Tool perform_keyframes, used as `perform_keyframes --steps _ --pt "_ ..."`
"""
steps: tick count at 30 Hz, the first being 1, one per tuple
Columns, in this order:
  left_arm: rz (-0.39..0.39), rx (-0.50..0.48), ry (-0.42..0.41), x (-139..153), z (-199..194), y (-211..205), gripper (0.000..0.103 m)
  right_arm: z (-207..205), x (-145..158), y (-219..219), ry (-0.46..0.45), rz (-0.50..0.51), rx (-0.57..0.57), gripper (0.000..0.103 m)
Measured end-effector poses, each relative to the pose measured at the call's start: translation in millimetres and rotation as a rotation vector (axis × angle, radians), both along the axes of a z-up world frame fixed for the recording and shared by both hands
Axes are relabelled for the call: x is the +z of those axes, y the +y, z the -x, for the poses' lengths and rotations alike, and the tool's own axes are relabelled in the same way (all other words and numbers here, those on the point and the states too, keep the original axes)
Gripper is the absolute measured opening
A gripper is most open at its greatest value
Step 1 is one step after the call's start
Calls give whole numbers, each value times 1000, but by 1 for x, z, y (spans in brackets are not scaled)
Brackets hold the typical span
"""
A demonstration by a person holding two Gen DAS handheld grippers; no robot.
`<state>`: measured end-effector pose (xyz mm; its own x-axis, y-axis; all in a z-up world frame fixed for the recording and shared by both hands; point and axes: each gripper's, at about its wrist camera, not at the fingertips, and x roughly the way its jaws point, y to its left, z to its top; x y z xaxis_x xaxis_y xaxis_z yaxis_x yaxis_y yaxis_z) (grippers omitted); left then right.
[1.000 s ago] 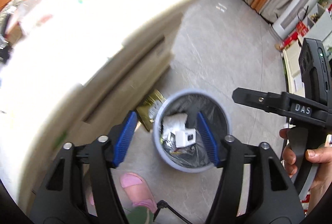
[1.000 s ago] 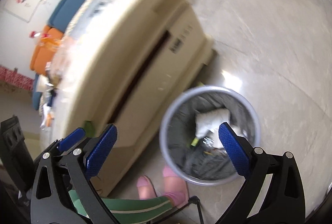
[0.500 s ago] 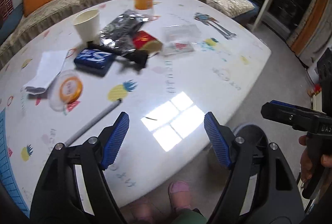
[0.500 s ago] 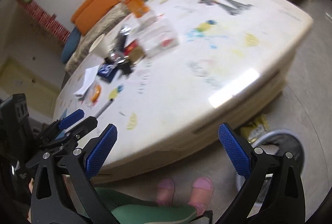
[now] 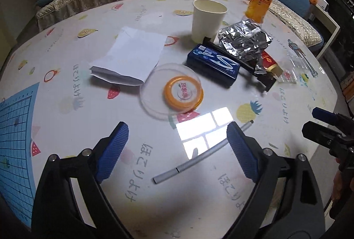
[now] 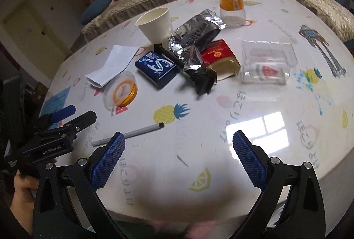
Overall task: Collect trash
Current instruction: 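Grasp the black item with the right gripper while the left grasps the clear round lid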
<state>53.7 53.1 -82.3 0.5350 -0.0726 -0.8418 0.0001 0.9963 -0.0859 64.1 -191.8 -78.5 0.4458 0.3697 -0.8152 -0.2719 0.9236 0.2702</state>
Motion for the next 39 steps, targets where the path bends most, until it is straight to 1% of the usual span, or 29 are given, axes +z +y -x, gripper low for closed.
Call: perform_keyframes --steps 3,6,7,9,10,15,18,19,20,21,22,24,25,28,31,34,39 --pt "9 18 24 -14 -14 6 88 -18 -6 12 -24 42 26 96" --pt "-1 27 34 -25 -25 7 88 -35 -8 20 -68 91 52 94" --pt "-3 29 32 -28 -29 7 88 -41 -8 24 -77 108 64 92" --pt "-6 31 39 -34 -36 8 88 -51 -10 29 -96 133 92 84" --pt "-4 31 45 -37 -40 8 89 -57 -12 32 -98 149 104 79" --pt "7 43 47 -46 -54 8 92 -78 -29 38 -78 168 125 78" --pt "11 48 52 -51 -61 7 92 -83 -40 42 -78 188 149 67" --pt "11 48 55 -53 -63 7 92 -81 -43 44 -72 196 155 58" --pt "2 52 47 -53 -63 7 92 -82 -48 45 -55 203 162 52" --pt "0 53 42 -54 -63 6 92 -82 -54 46 -35 211 169 52" --pt "2 57 35 -54 -63 6 92 -79 -56 46 -55 217 177 52" --pt "3 60 26 -54 -62 6 91 -75 -57 47 -76 235 189 42" --pt "3 59 16 -53 -61 7 86 -74 -56 47 -77 235 186 30" --pt "11 56 18 -53 -60 7 86 -73 -52 40 -58 166 162 30" --pt "27 73 10 -52 -56 11 85 -71 -45 40 -76 160 163 30" --pt "43 80 5 -52 -52 13 85 -68 -40 41 -76 146 168 30" --pt "76 79 -1 -50 -45 17 84 -56 -33 40 -90 129 184 30"
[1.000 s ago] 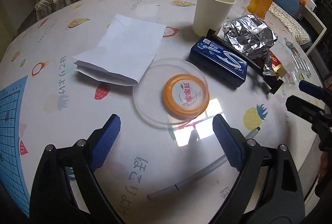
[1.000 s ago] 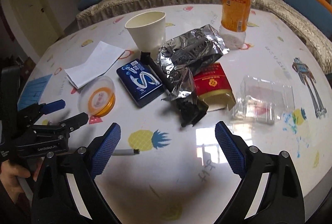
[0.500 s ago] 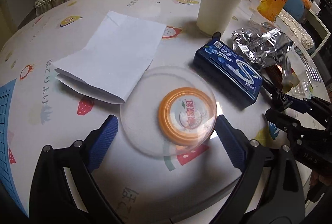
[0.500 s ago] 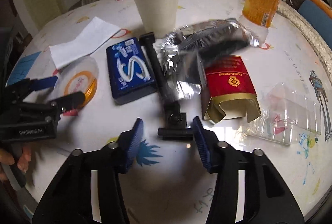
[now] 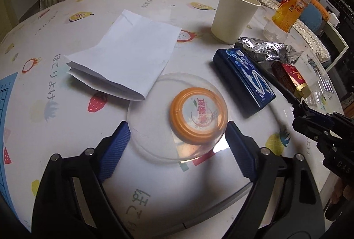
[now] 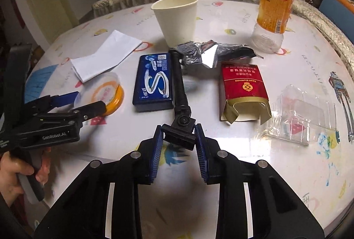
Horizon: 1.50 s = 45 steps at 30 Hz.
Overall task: Collect trash
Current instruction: 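Grasp the black item with the right gripper while the left grasps the clear round lid, then carry the black item and clear lid over the bin and open both grippers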
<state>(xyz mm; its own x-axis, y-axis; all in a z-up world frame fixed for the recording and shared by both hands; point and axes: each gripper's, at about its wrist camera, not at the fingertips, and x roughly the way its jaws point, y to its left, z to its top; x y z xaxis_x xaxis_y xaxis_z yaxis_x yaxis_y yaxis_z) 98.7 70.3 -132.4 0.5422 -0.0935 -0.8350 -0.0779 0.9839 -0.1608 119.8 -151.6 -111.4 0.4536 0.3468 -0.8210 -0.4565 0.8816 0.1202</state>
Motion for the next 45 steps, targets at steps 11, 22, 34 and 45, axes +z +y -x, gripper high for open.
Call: perform_keyframes --steps 11,22,34,45 --pt "31 0 -31 18 16 3 84 25 14 -24 32 -131 -32 30" --pt "11 -36 -75 49 36 -17 84 53 49 -48 -1 -217 -54 30" --pt "6 -113 -123 81 63 -64 84 91 81 -88 -55 -260 -101 29" --pt "7 -181 -131 88 76 -100 84 108 101 -120 -92 -292 -139 29"
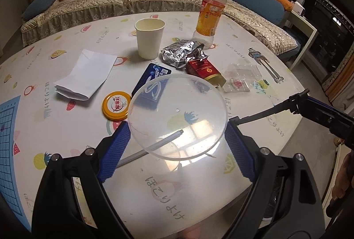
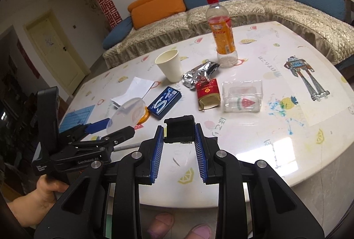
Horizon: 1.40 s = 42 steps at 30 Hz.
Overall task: Collect trash
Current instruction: 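Carry the black item and clear lid over the bin and open both grippers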
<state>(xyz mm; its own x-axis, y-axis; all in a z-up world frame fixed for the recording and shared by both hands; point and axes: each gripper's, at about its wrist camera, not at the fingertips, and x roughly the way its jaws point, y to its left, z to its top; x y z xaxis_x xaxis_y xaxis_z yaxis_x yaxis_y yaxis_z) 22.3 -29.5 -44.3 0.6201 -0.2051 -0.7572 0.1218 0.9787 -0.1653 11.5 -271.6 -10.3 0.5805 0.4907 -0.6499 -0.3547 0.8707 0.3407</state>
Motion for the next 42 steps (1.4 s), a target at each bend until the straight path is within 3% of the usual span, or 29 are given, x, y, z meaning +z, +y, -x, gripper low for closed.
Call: perform_keyframes --steps 9,14,19,24,31,42 --pt "-13 -112 -22 10 15 -58 84 39 21 -58 -35 -18 -83 29" --pt "-16 -221 -20 9 34 -118 84 76 27 -108 -41 -10 -169 29" --pt "5 -339 27 -12 63 -186 84 123 13 -164 -13 2 -272 29" --pt "-6 -453 99 -52 92 -245 84 164 -24 -215 63 -8 -371 29" --pt "-87 -564 209 -119 128 -303 84 206 -96 -259 186 -54 -465 29" --pt "-233 -686 318 -202 153 -356 85 210 -199 -281 342 -135 -515 29"
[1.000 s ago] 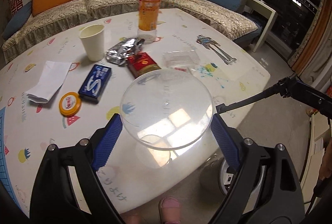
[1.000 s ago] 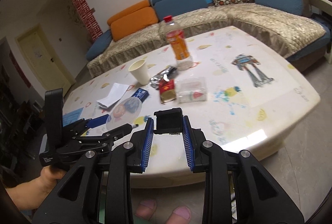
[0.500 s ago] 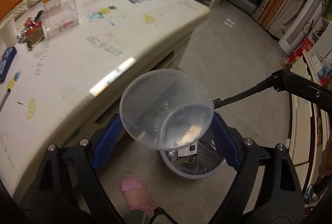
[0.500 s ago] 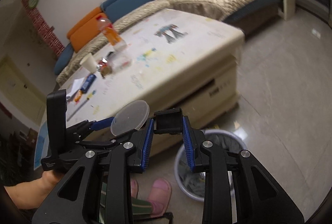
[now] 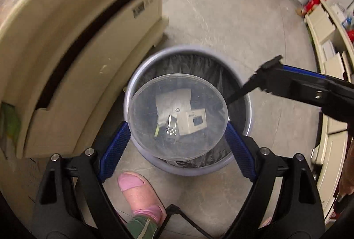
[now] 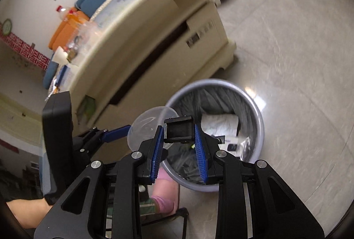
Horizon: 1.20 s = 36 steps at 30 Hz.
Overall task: Collect trash
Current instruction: 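Carry the black item and clear lid over the bin and open both grippers, then return both grippers from the bin to the table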
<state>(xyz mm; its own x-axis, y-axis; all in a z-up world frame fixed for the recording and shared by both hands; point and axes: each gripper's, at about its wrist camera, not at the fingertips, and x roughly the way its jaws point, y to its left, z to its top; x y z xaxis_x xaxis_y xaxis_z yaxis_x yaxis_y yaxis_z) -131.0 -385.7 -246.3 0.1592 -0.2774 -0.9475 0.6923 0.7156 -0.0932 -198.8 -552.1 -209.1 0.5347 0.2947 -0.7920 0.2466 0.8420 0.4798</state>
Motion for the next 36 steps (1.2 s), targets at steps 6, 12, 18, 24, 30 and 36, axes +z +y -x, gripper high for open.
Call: perform_keyframes --steps 6,12,18,24,30,36 --pt "-66 -49 47 -27 0 -16 85 -4 -32 -13 69 -74 -72 64" --pt "-39 -53 52 -24 2 -14 89 -4 -33 -17 65 -60 -76 66" --pt "-13 -33 31 -8 -7 -4 89 -4 -27 -19 58 -63 -86 66" --pt "62 40 -24 44 -30 36 89 -10 6 -11 -2 -42 -59 66" --pt "109 165 -136 111 -70 107 89 -41 61 25 -104 -11 35 66" --pt "105 343 -225 154 -105 206 90 -91 109 96 -184 15 188 67"
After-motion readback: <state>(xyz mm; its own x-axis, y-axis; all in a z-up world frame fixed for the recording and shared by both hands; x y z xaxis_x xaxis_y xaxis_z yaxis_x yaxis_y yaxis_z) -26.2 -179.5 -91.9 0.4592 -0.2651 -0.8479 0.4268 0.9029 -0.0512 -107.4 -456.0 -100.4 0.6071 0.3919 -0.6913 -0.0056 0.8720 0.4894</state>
